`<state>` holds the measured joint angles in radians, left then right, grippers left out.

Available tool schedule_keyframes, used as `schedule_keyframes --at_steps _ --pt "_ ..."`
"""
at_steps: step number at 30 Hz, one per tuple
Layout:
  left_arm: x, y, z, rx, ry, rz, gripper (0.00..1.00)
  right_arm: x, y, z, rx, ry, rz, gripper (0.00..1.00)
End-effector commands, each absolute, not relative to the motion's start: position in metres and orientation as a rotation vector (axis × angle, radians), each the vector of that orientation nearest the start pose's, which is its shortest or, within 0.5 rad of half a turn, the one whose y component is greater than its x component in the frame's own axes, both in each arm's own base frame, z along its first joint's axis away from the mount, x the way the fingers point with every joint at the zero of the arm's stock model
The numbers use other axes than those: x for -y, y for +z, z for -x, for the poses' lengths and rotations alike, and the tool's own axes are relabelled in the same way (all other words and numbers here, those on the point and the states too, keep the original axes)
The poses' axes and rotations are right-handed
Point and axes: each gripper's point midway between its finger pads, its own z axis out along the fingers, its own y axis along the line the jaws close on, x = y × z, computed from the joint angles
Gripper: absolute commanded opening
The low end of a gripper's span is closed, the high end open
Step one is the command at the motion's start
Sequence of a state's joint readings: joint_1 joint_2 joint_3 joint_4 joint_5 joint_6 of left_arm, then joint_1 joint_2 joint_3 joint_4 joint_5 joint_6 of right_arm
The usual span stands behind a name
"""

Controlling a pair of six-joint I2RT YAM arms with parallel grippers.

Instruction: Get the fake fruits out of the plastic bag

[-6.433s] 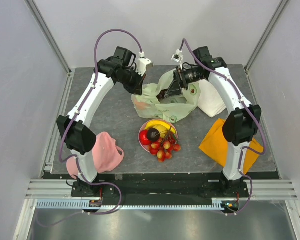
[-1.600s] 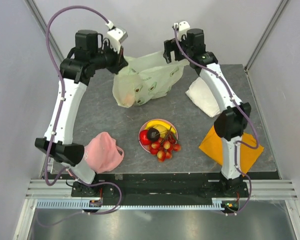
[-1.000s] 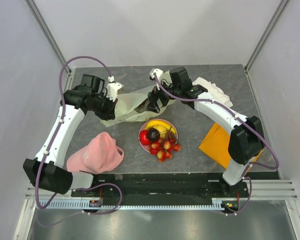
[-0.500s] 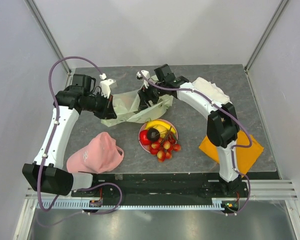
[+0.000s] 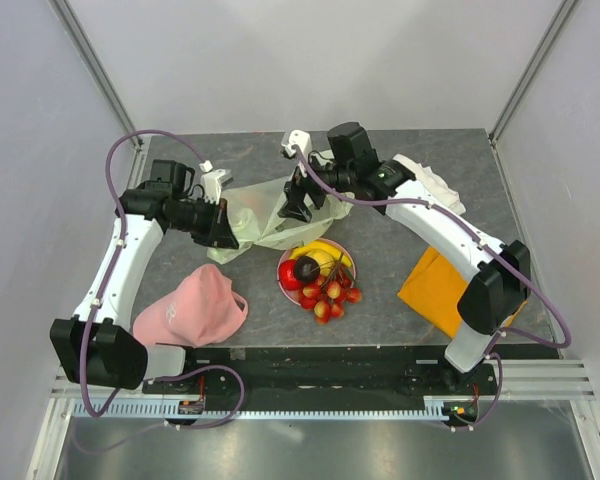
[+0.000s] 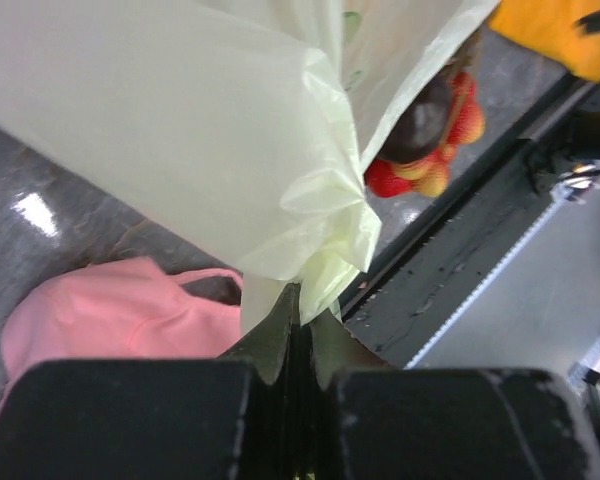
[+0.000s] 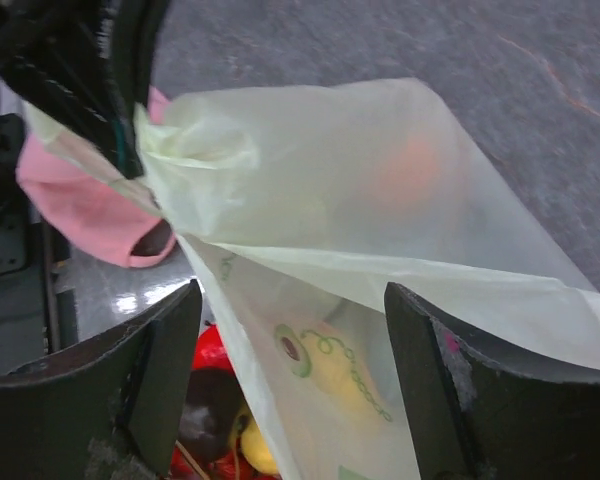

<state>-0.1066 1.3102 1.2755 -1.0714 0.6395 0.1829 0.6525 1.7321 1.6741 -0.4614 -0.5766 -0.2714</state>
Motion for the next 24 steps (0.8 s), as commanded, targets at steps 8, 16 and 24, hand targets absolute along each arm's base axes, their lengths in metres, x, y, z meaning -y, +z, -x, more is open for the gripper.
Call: schedule_keyframes --at_steps 8,16,24 --pt "0.15 0.284 -0.267 -2.263 -1.018 -0.535 0.02 -0.383 0.254 -0.341 -1.651 0.75 1.393 0.84" --pt "0.141 0.28 -0.285 -2.291 -0.929 -0.515 0.02 -0.362 0.342 -0.396 -1.465 0.629 1.178 0.98" --pt "0.139 0.278 -0.299 -2.294 -0.898 -0.523 0.02 -0.329 0.407 -0.426 -1.546 1.613 0.548 0.98"
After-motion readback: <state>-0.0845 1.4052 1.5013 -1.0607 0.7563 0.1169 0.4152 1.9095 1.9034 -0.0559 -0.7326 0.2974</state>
